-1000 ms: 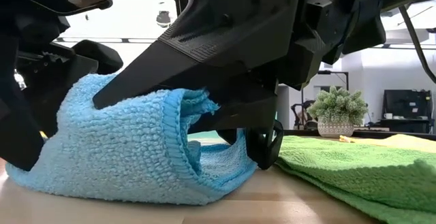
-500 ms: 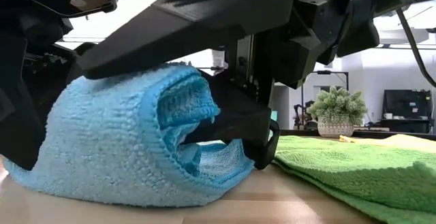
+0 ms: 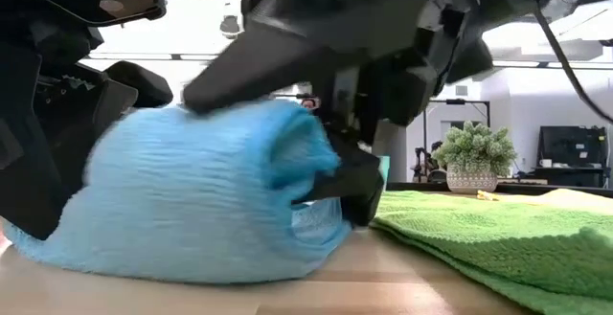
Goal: Roll microfiber towels into tight, uniform cylinder then place into a basket
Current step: Roll the blue towel
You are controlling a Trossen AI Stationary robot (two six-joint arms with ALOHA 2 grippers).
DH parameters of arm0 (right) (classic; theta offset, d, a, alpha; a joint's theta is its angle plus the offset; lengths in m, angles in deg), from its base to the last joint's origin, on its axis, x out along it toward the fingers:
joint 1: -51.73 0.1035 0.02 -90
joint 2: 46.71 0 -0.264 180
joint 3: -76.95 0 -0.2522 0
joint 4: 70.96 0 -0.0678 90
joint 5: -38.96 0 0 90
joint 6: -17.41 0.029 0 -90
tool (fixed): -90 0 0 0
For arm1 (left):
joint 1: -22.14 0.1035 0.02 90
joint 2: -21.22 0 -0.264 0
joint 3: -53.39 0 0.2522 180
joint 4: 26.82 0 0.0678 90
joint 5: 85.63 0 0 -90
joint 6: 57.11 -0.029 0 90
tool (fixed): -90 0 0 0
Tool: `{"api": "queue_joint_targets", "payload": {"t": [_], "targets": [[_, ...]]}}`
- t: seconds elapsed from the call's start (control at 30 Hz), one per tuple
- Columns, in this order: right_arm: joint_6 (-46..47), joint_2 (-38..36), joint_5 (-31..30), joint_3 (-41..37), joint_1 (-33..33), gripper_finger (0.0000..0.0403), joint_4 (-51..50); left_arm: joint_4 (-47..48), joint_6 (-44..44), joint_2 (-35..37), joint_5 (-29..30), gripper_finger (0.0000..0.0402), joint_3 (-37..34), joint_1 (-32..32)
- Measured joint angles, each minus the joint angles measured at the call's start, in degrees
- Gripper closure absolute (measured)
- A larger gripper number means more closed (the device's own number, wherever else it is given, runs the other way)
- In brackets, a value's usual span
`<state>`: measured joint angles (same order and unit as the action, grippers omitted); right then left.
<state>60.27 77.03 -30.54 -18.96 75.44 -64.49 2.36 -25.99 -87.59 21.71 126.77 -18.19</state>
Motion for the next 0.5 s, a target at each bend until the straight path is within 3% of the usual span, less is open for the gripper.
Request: {"api": "queue_joint_targets", "payload": {"t": [0.5], "targets": [[-14.54,-10.46,-0.66,0.24,-1.03,0.0216,-19.50,0.12,6.81,-0.02,-0.81,0.0304,0.00,0.52]]}}
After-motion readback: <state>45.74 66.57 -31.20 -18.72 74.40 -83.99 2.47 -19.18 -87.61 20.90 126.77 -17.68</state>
